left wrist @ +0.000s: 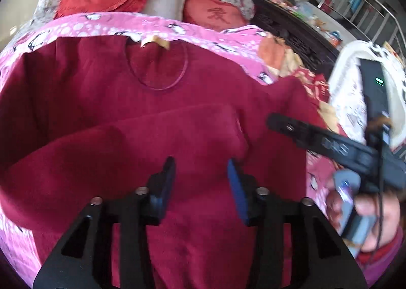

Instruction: Fold small clothes

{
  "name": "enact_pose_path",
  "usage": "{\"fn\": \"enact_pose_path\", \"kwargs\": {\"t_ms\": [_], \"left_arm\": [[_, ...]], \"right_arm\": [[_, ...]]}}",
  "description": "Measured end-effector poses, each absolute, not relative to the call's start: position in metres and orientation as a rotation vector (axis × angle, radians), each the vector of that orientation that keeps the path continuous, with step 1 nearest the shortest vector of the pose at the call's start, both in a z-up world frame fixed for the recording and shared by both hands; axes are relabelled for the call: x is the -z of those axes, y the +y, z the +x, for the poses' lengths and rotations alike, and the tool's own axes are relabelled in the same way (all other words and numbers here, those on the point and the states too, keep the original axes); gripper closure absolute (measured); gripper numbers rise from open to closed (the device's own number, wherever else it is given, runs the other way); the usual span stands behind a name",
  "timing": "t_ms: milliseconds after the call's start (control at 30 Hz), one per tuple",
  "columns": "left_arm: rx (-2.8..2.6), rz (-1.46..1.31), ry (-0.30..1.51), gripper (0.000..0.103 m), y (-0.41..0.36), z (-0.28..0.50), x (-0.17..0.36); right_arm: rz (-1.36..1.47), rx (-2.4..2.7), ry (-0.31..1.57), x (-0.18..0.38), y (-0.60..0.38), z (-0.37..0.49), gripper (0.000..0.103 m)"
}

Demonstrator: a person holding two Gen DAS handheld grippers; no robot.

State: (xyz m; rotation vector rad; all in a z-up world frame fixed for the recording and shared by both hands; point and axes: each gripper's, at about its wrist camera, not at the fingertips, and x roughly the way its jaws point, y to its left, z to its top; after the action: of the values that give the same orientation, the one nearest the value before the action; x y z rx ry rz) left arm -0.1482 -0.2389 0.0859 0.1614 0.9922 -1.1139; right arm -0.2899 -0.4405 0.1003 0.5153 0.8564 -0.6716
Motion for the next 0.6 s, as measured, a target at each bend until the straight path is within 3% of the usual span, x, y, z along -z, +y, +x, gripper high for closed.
{"fn": "enact_pose_path", "kwargs": {"t_ms": [100, 333, 533, 600], "left_arm": [[1.1, 0.193, 0.916, 0.038, -0.21, -0.154, -0.1], [0.803, 0.256, 0.837, 0.038, -0.145, -0.117, -0.097], [0.613, 0.196, 0.986, 0.038, -0.116, -0.065, -0.055], [0.603, 0.142, 1.053, 0.038, -0.109, -0.054, -0.042]], "right_arm": [[0.523, 0.659, 0.847, -0.102, -0.441, -0.291, 0.002], [0.441, 0.572, 0.843, -0.102, -0.425, -0.27, 0.002], [0.358, 0.396, 0.825, -0.108, -0.4, -0.229, 0.002], [0.272, 0.373, 0.841, -0.109, -0.394, -0.213, 0.007]]}}
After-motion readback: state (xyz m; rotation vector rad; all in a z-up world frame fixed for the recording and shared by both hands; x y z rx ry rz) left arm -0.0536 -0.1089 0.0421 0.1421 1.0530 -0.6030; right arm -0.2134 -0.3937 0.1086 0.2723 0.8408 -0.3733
